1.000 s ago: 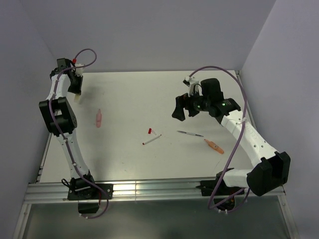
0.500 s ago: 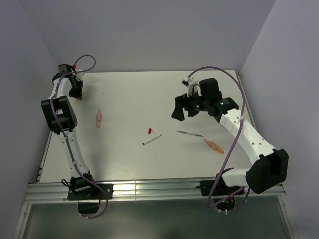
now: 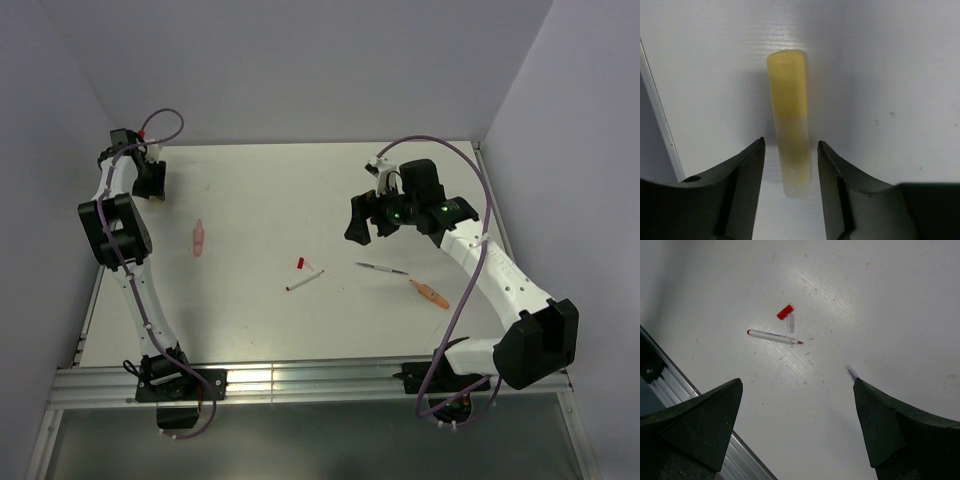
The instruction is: Insert the pens into the pen caps
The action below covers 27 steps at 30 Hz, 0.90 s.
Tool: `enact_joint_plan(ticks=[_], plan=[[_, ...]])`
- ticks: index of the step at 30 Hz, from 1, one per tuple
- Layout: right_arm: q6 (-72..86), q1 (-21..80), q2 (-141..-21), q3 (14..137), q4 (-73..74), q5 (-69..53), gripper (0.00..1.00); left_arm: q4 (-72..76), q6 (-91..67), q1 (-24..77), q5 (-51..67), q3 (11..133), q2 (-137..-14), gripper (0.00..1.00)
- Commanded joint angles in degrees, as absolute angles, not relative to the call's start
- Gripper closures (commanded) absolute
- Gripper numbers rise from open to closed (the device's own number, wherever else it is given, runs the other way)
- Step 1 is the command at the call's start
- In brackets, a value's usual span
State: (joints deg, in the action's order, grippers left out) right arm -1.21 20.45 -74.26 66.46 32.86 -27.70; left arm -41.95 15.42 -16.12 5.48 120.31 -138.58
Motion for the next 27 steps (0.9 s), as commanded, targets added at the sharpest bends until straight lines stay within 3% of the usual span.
enact_joint_plan(ticks=[1,2,5,7,10,14,19,23,27], plan=[[-1.76,19.95,-71.63,66.62,32.70,-27.77,0.00,-44.55,16.78,-16.17,8.26,125.15,-132.90,0.46],[-1.76,19.86,-71.20,66.71,32.70,-27.77,0.00,-44.73,17.31,-16.26,8.70,125.42,-131.67,0.38],[-2.19,19.25,-70.23,67.50,33.31,-27.16,0.00,-45.44,18.63,-16.17,10.80,126.04,-125.88,0.28],[-2.98,18.55,-68.74,67.76,33.92,-25.94,0.00,-46.49,19.42,-16.26,13.69,125.77,-120.69,0.08],[-3.86,17.85,-66.37,67.68,34.45,-22.51,0.00,-46.93,21.18,-16.17,21.78,122.18,-112.35,0.01],[-5.71,17.75,-60.30,66.45,34.02,-11.62,0.00,-43.51,16.99,-16.17,28.64,111.91,-99.36,0.01],[-7.21,17.67,-56.25,64.69,34.19,-3.00,0.00,-46.92,15.02,-16.08,34.80,102.75,-94.13,0.01],[-9.14,17.67,-56.43,64.25,37.61,-4.92,0.00,-51.75,15.80,-15.56,33.31,96.95,-95.70,0.01],[-9.84,17.67,-56.60,62.76,39.02,-10.45,0.00,-48.79,13.54,-13.20,25.94,85.74,-96.15,0.13]])
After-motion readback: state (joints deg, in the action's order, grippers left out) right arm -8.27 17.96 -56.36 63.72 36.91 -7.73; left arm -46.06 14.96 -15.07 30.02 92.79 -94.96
